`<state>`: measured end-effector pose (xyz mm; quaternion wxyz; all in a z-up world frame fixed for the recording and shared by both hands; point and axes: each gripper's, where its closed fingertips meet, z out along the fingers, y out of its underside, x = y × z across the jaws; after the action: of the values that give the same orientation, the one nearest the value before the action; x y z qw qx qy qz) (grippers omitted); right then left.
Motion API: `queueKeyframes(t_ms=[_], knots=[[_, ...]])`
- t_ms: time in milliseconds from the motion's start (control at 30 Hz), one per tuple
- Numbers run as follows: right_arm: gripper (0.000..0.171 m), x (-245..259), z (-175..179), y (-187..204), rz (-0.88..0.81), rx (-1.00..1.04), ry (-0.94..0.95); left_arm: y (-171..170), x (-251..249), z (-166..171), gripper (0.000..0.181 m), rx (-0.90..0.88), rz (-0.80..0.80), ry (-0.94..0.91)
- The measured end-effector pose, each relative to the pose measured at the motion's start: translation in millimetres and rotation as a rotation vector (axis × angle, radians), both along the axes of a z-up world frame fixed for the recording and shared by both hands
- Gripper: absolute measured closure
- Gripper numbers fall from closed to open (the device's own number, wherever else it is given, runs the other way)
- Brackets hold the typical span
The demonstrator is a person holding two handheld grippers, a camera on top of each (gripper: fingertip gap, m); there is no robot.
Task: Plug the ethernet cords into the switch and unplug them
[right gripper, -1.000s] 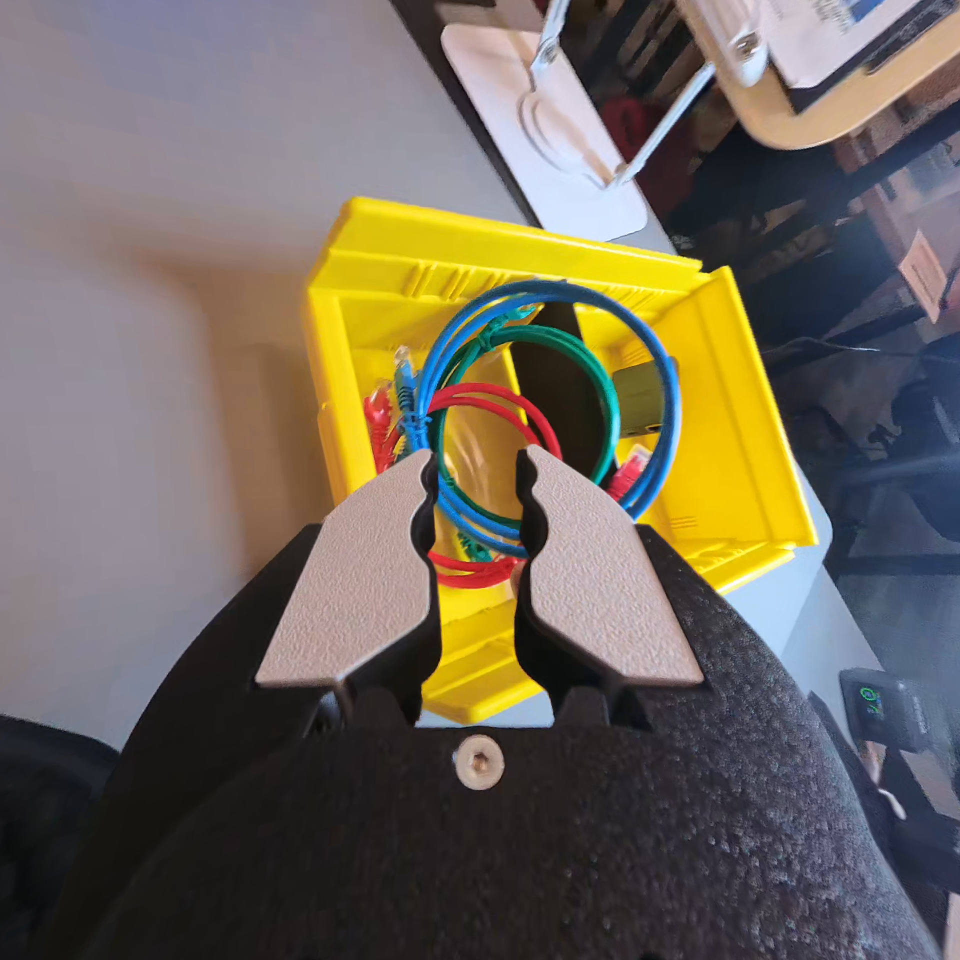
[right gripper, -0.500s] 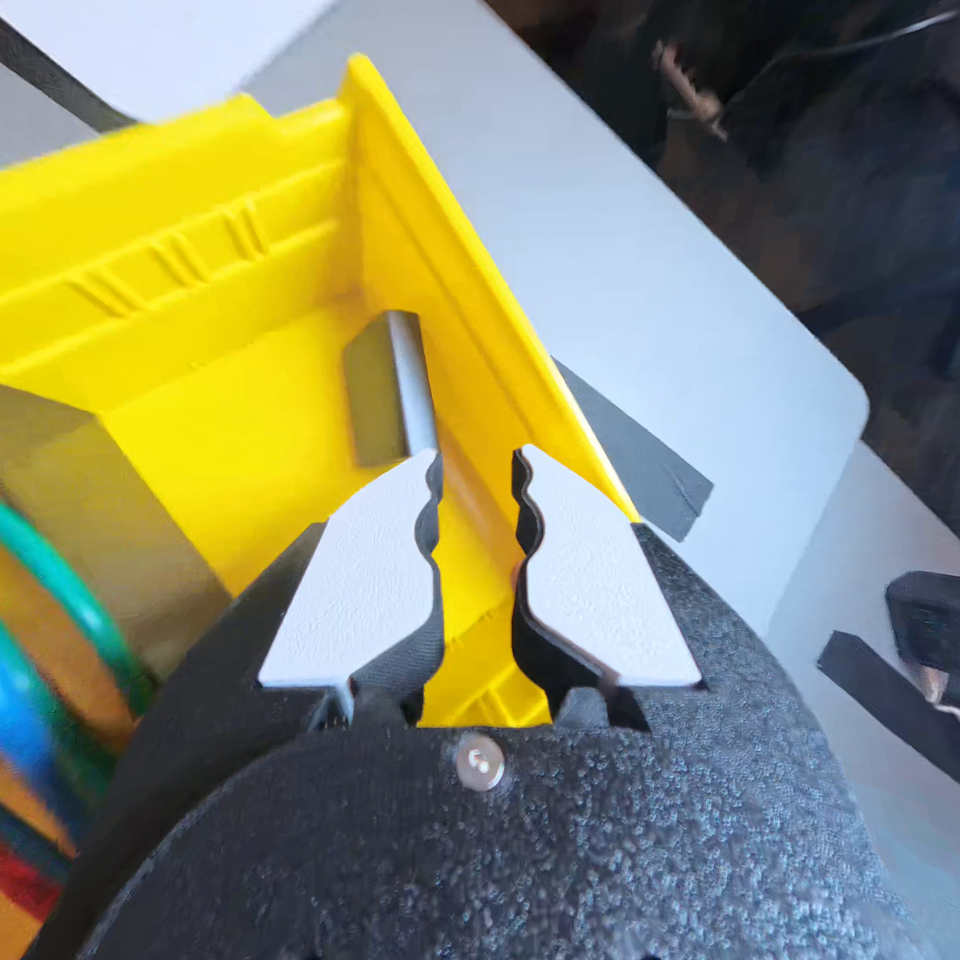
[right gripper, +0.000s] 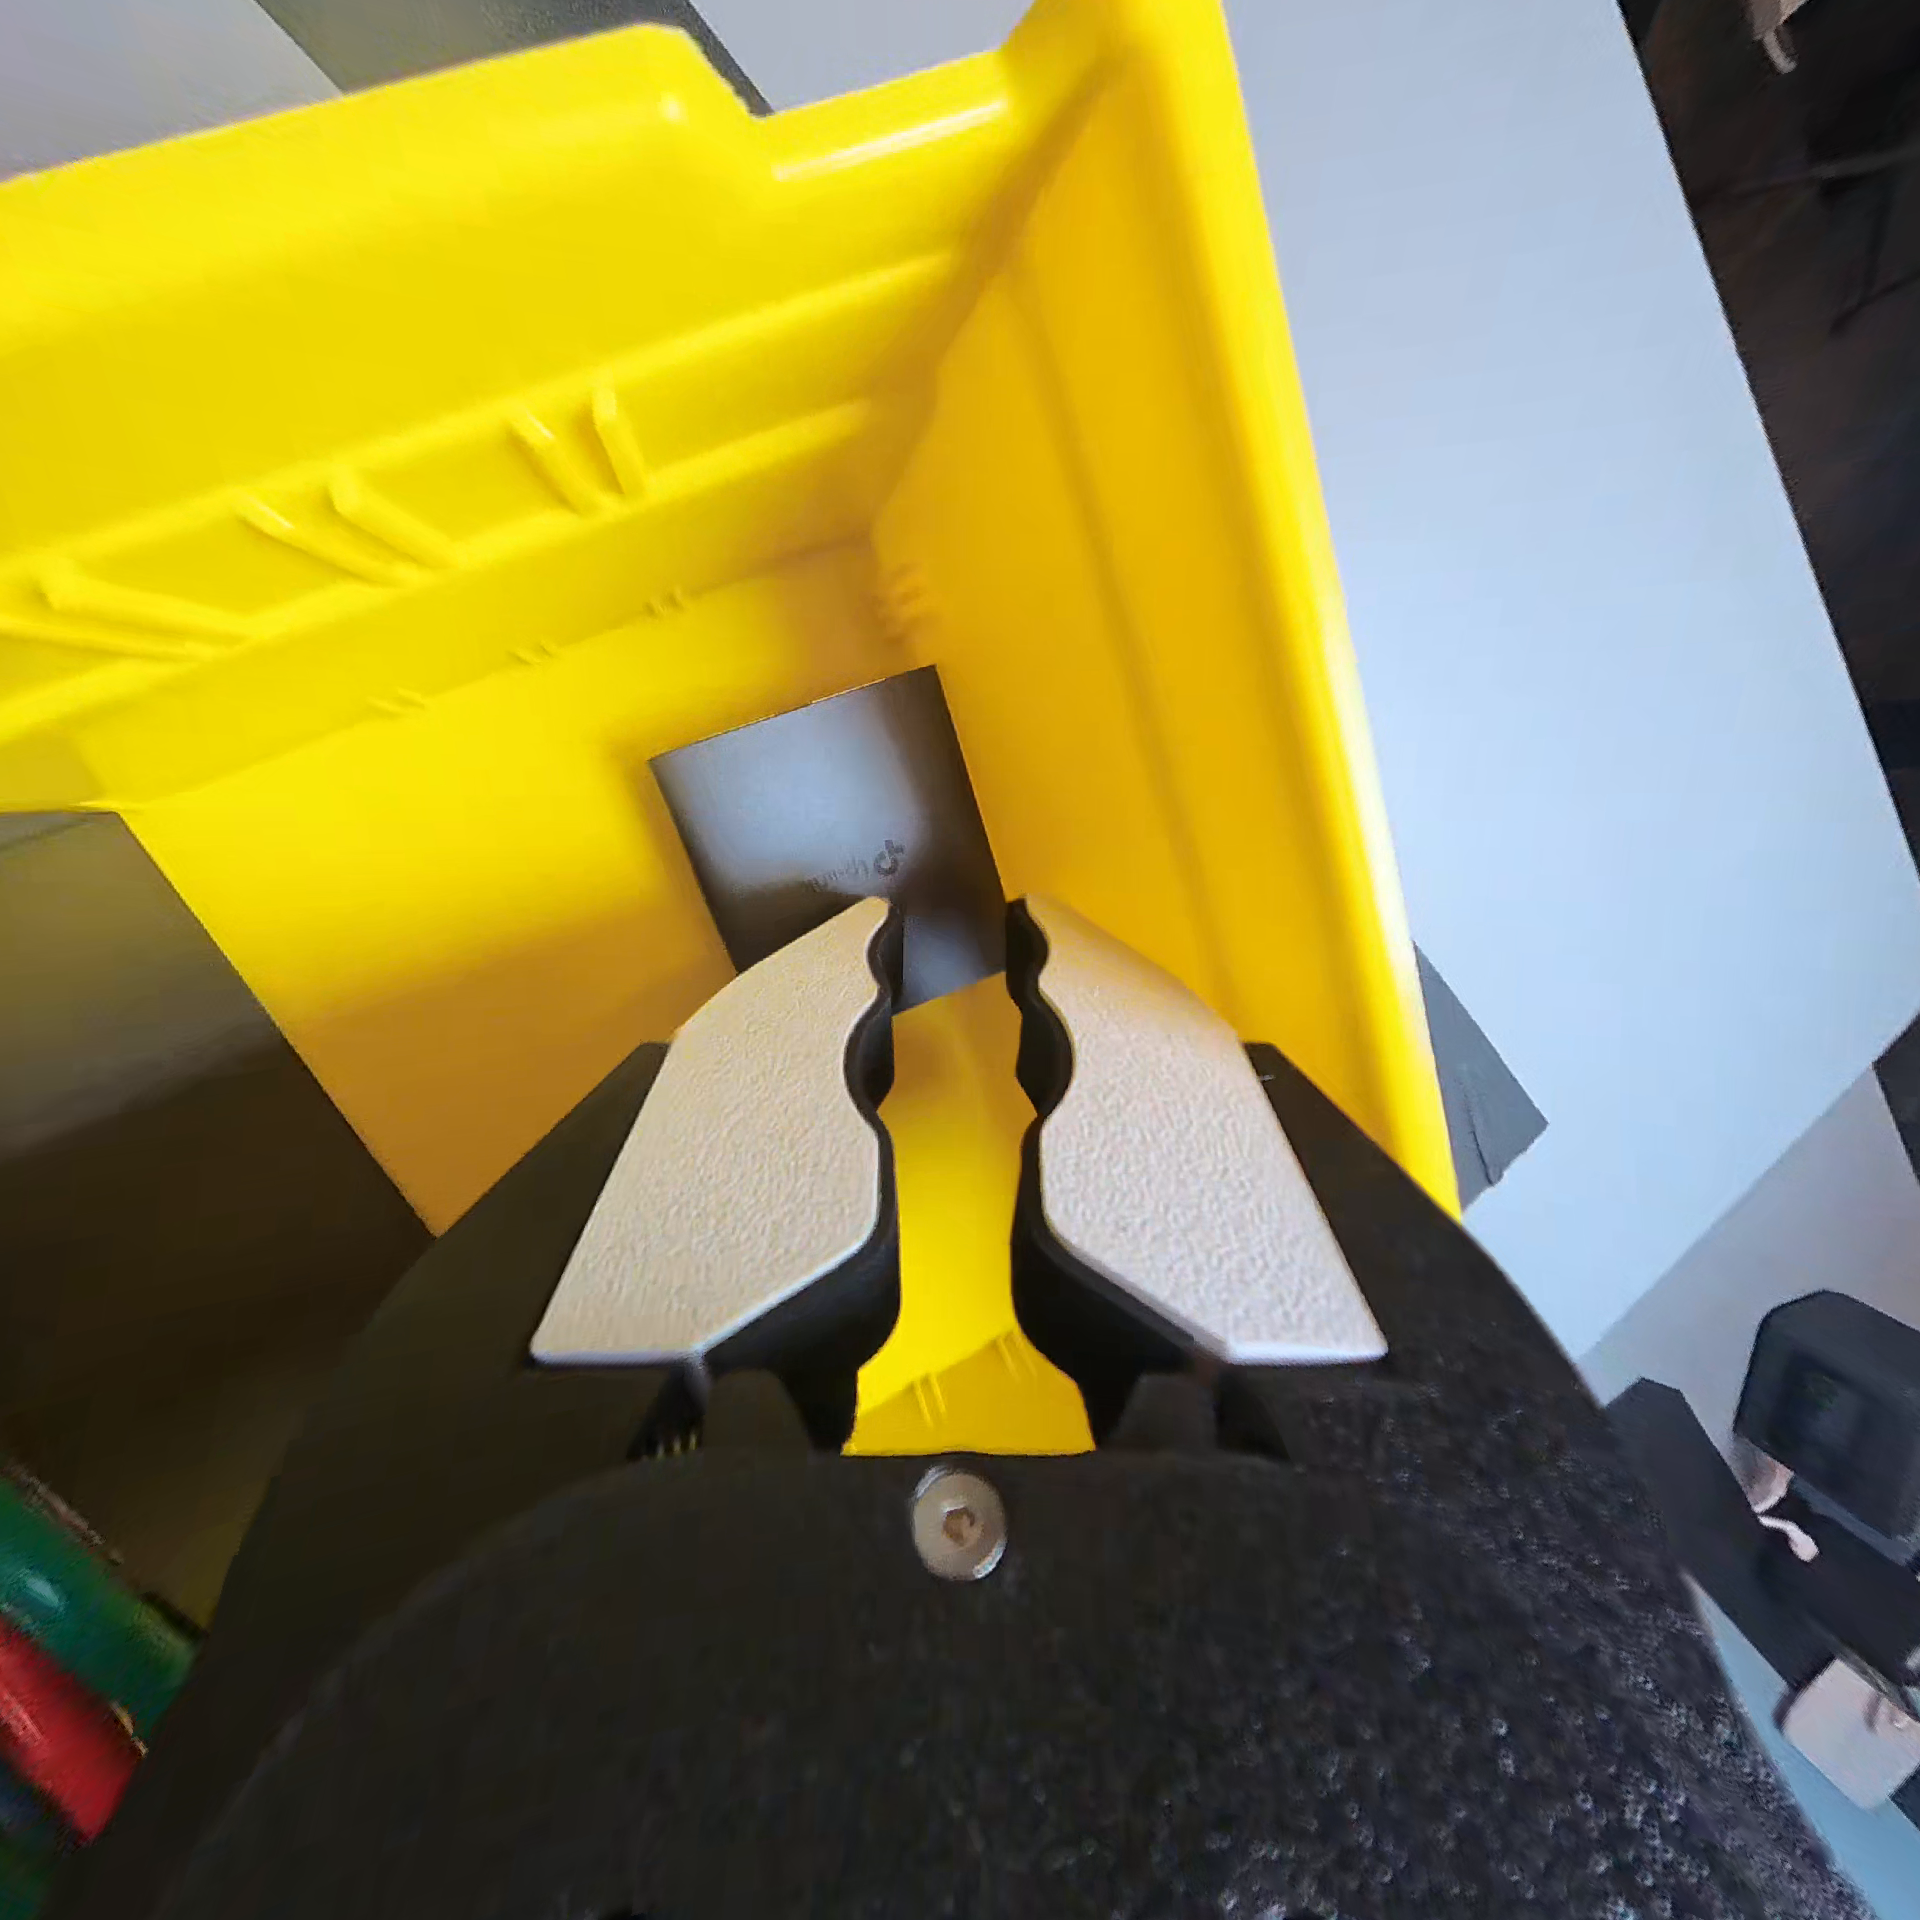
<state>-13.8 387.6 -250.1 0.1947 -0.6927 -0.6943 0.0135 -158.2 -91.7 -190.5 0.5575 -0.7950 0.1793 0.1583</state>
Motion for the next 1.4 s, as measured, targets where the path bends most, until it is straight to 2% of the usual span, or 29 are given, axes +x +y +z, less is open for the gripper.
queueKeyframes(t_ms=[100,200,267,333,367,433,533,600,700,767,867,1033,1267,1333,1400], knots=[[0.148,-1,29,-4,0.038,0.051,0.078,-1,-3,2,0.143,0.001,0.015,0.012],[0.147,-4,98,-27,0.079,0.126,0.356,-3,-8,-3,0.141,-0.034,0.039,0.03],[0.148,5,153,-63,0.128,0.195,0.578,-3,-11,-9,0.136,-0.075,0.048,0.022],[0.148,25,182,-119,0.206,0.172,0.696,-3,-15,-17,0.131,-0.123,0.058,0.02],[0.145,36,180,-148,0.248,0.135,0.671,-3,-17,-19,0.131,-0.145,0.065,0.026],[0.131,60,153,-195,0.316,0.11,0.54,-3,-22,-24,0.13,-0.205,0.07,0.033],[0.119,91,85,-237,0.392,0.135,0.274,-4,-32,-35,0.124,-0.345,0.095,0.048],[0.119,102,48,-244,0.398,0.188,0.149,-5,-38,-45,0.122,-0.442,0.108,0.068],[0.116,108,11,-231,0.393,0.293,-0.008,-7,-51,-66,0.123,-0.606,0.12,0.129],[0.12,106,-4,-225,0.406,0.315,-0.063,-4,-66,-73,0.149,-0.653,0.133,0.215],[0.141,97,-15,-221,0.476,0.346,-0.068,2,-60,-72,0.151,-0.662,0.064,0.257],[0.141,106,-12,-237,0.556,0.425,-0.022,6,-5,-72,0.152,-0.631,-0.076,0.296],[0.141,119,-9,-309,0.706,0.481,0.085,38,73,-71,0.152,-0.576,-0.304,0.385],[0.134,117,-1,-318,0.676,0.535,0.134,50,79,-69,0.15,-0.535,-0.329,0.419],[0.128,124,14,-329,0.595,0.474,0.249,55,80,-58,0.144,-0.483,-0.285,0.412]])
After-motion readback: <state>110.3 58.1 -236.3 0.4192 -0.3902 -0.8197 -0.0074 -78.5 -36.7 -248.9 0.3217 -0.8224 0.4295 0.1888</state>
